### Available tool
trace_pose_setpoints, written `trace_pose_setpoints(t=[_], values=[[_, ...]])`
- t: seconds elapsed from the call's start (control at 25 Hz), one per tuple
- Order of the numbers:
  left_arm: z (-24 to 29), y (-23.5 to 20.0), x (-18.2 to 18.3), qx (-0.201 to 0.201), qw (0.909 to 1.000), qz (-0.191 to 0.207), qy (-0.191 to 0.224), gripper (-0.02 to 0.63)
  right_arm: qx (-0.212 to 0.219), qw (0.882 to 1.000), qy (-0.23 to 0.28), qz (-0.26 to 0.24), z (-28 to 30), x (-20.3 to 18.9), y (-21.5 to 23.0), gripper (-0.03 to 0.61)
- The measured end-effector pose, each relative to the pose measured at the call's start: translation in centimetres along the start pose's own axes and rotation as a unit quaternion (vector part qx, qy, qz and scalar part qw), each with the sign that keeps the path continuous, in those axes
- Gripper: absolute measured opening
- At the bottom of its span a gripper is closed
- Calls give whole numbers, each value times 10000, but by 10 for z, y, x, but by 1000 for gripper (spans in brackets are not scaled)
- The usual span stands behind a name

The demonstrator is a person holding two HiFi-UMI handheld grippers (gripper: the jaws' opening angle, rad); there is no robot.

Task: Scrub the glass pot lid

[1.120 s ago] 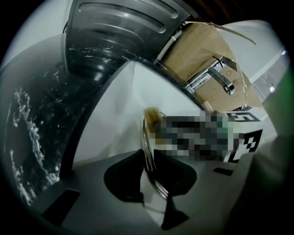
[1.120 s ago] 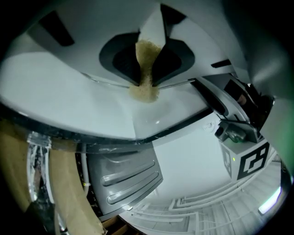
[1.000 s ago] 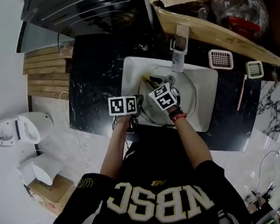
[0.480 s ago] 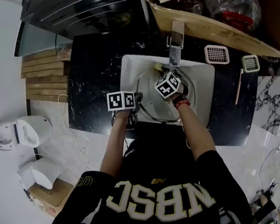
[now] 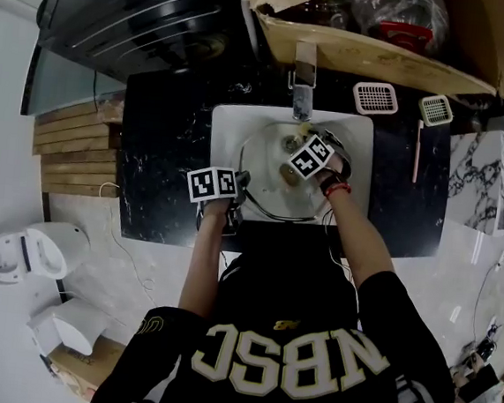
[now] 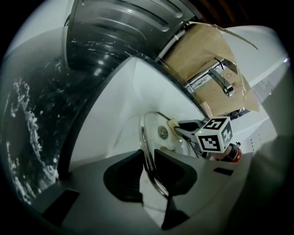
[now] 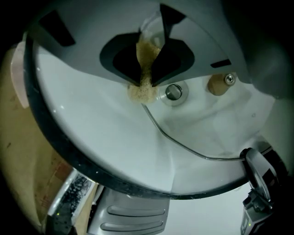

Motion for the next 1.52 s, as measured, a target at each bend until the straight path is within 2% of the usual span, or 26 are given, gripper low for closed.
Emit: trace_pose_setpoints(t=[0.24, 0.52, 0.68, 0.84, 1.12, 1.32, 1.52], values=[[0, 1, 0, 28, 10000, 85, -26, 87, 241, 9988, -403, -165, -13, -22, 0, 81], [-2, 4, 1, -74, 9999, 122, 1, 87, 1139, 9893, -879, -247, -42, -56, -6, 81], [-3, 5, 1, -86, 9999, 104, -5, 87, 1501, 9823, -1103, -220, -59, -67, -13, 81], [-2, 6, 1, -118, 9999, 72, 1, 87, 1779, 9742, -1321, -430, -75, -78, -18, 81], [-3, 6, 0, -165, 9999, 43, -24, 89, 2921, 9457, -1369, -400, -116, -85, -45, 80], [-4, 7, 1, -241, 9997, 19, -3, 89, 3016, 9446, -1253, -331, -129, -86, -51, 77], [-4, 7, 1, -229, 9997, -11, -16, 89, 3373, 9347, -1094, -241, -147, -78, -66, 77]])
Point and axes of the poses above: the fingertips, and each gripper's own axes: z forward along the fingers, y to its right, x out of its top, the point moved 2 cm from there along -z, backward along the fingers, and after that the axes turned 15 degrees about -x, right-handed, at the moved point
